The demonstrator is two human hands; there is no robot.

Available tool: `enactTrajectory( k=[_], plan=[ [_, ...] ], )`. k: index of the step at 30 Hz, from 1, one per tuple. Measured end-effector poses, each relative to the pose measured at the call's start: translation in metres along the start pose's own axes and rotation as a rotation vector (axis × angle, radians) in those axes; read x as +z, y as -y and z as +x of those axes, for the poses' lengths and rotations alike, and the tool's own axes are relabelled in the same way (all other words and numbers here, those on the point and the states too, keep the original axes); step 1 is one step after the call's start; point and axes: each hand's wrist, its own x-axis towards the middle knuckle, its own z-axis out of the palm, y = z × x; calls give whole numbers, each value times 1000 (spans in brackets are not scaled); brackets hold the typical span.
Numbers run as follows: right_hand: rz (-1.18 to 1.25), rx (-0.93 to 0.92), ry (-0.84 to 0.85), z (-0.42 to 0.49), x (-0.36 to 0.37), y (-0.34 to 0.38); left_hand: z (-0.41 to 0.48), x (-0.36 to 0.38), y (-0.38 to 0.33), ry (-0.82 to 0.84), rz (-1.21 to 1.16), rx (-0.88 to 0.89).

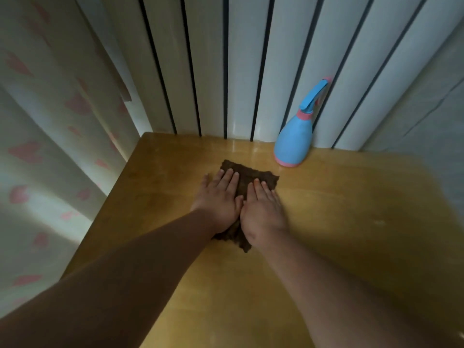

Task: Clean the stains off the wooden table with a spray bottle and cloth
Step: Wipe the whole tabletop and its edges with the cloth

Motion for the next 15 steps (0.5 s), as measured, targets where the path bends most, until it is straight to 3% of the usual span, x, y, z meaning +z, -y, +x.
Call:
enactTrajectory(
  k=[15],
  plan=[
    [3,-79,66,-111,11,2,-115,21,-34,10,-54,-85]
  ],
)
